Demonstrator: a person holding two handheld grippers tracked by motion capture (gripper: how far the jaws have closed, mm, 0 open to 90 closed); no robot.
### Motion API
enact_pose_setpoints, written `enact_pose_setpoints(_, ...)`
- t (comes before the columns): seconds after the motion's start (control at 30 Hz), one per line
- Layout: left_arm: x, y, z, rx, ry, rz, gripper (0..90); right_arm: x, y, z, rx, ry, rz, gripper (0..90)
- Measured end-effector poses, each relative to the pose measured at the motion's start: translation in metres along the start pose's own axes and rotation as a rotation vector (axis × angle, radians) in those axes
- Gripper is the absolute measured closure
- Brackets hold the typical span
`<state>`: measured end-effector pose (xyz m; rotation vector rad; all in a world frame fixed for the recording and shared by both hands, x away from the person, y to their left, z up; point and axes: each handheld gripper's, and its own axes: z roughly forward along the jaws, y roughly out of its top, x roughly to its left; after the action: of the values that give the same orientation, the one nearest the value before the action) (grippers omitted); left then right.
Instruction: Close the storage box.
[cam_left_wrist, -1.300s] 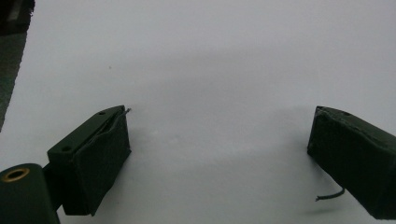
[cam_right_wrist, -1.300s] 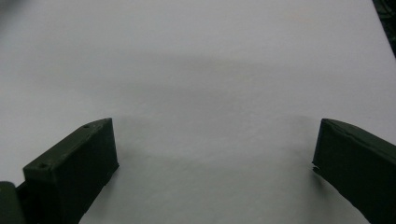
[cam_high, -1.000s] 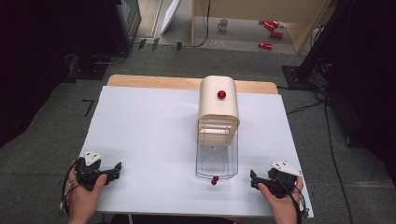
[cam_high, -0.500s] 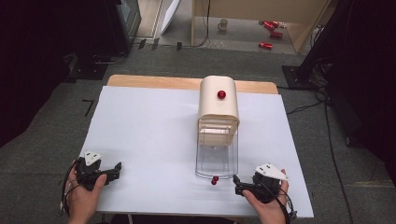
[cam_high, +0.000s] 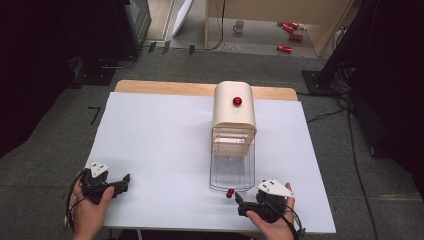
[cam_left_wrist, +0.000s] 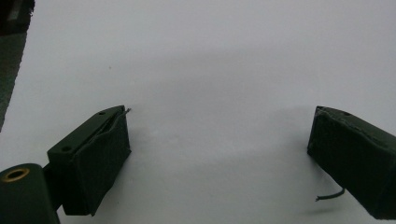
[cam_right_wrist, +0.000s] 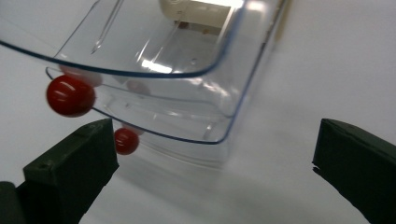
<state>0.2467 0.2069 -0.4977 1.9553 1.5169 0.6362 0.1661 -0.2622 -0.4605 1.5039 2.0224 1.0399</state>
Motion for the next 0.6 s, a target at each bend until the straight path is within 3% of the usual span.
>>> enact_pose_setpoints(0.23,0.0,0.0,0.0,0.0,0.0,0.0,5.5,0.014,0.001,0.008,-0.001,0.001,-0.02,0.0)
enact_pose_setpoints(0.6,0.0,0.0,0.0,0.0,0.0,0.0,5.5,0.018,0.003,0.008,-0.008,-0.009,-0.023,1.0)
